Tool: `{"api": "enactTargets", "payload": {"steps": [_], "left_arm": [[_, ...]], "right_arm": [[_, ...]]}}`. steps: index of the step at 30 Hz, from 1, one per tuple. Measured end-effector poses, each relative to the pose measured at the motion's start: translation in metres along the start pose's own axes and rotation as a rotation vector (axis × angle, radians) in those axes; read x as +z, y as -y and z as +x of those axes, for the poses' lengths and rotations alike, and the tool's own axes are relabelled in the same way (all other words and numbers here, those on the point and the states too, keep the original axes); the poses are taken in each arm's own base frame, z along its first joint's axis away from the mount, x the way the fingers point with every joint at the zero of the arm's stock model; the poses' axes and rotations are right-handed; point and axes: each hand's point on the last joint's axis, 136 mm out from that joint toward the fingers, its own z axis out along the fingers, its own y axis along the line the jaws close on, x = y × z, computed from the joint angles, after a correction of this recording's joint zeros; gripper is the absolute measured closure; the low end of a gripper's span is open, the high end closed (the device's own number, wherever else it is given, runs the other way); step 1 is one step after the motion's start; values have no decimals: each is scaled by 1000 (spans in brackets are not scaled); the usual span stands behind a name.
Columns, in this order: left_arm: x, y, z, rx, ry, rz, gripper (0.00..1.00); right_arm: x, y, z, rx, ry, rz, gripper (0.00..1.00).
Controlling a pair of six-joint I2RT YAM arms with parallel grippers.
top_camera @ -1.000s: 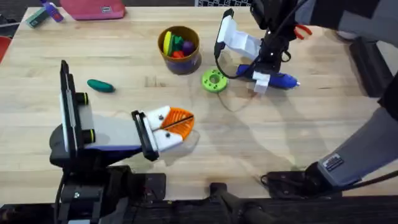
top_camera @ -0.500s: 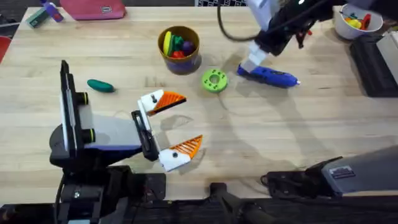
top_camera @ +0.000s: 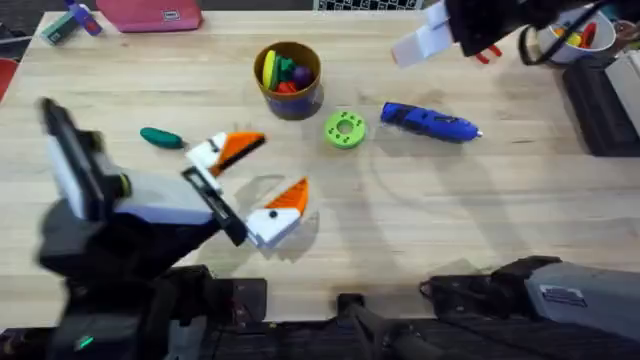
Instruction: Pick up the gripper from the table and insert it into the empty holder that is missing its gripper. Then pick up a screw, insert it into the mounting hole, and use the screwdriver to tighten it. Finally, clean up the table by picking up the vegetable and placing it into the bucket.
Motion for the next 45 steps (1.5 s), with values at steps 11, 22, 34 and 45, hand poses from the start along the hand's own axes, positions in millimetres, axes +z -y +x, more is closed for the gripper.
{"api": "enactTargets", "payload": {"steps": [11, 22, 34, 45], "left_arm": [[-42, -38, -74, -30, -235, -393, 15], [-42, -93, -93, -113, -436, -569, 15], [-61, -150, -71, -376, -580, -895, 15], [-78, -242, -43, -836, -607, -1287, 15]], "right_arm": [[-24, -13, -1, 134, 66, -59, 10], [9, -24, 51, 243, 5, -79, 10], [-3, 0, 68, 379, 50, -25, 9], [-3, 0, 68, 383, 51, -24, 8]]}}
